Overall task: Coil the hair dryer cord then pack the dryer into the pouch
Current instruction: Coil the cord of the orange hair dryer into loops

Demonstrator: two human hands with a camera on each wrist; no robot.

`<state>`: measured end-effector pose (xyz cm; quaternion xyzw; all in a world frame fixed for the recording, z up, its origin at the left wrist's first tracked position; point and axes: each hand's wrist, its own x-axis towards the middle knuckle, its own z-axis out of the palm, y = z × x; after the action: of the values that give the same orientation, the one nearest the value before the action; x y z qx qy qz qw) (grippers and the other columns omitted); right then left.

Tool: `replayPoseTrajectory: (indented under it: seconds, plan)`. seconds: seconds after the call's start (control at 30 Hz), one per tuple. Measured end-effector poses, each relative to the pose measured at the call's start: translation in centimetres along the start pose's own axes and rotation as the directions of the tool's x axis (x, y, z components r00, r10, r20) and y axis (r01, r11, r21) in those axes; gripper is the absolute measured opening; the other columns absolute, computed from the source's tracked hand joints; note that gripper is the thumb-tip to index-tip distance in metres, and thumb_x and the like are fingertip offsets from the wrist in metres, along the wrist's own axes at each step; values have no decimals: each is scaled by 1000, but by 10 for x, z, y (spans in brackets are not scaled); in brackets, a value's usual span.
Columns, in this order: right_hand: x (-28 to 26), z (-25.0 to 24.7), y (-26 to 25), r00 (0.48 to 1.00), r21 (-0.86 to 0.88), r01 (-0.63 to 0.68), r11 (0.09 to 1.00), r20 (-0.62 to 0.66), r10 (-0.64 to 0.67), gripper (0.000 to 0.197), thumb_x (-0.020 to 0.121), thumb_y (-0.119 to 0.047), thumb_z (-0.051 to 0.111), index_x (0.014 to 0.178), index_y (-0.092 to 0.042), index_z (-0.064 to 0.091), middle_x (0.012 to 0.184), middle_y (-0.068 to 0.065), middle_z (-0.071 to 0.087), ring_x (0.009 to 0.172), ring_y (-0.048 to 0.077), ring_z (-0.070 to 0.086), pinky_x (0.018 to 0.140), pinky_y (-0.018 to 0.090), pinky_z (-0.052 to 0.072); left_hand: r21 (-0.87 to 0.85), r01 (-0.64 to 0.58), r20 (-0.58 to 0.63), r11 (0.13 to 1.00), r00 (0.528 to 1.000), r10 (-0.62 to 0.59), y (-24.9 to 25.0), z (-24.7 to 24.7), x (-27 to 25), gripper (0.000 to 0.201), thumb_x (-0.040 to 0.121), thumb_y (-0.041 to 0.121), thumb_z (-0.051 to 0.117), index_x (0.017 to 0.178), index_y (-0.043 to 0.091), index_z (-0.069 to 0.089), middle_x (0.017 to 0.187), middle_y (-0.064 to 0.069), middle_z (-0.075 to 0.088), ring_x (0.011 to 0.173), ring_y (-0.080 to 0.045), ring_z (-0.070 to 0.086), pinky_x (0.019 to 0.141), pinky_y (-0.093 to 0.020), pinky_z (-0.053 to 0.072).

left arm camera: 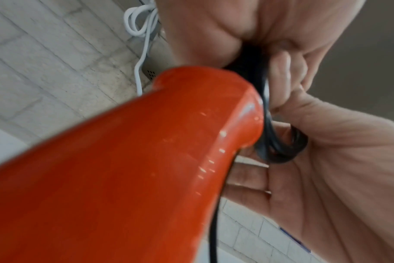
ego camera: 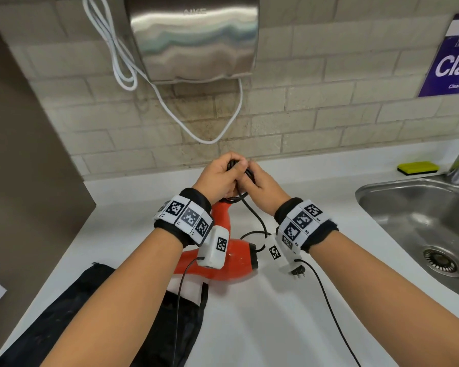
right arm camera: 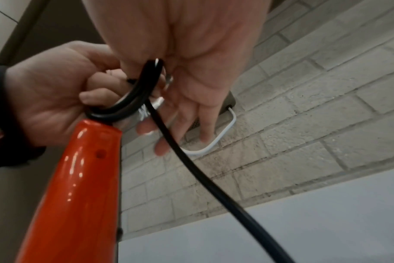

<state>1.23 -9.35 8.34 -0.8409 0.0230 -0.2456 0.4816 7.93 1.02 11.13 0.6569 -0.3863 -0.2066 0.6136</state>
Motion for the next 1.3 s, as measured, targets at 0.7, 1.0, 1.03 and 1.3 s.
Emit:
replayPoseTrajectory:
  seconds: [0.7,1.0,1.03,1.3]
  plan:
    - [11,-21,-17,946,-324,79,943,-273,-173,20,88,4,43,89,5,63,85,9,48,78,18,46,66,2,36,215,45,110,976,991,-70,11,-6,-6,18,95,8,43,108,15,53,66,4,58,33,-3,30,35,-16,27]
    - [10,-23,-18,939,-353,106,930,-271,-210,19,89,3,44,91,4,63,84,8,47,75,16,45,64,5,36,119,78,101,990,991,-90,13,-1,-5,20,97,19,40,83,16,53,66,1,51,32,-5,25,34,-15,19]
    - [10,-25,-18,942,-365,104,925,-262,-209,19,89,1,45,92,4,63,85,11,49,75,16,45,64,9,35,107,78,90,991,992,-88,13,-1,-4,21,97,18,40,81,16,53,67,0,52,32,-5,26,34,-15,19]
    - [6,-30,-27,957,-422,62,905,-233,-175,19,91,-4,44,94,0,62,95,15,57,79,15,46,73,30,42,46,71,108,996,991,-76,11,-2,-3,21,96,9,40,93,19,58,61,6,38,39,-3,28,34,-14,17]
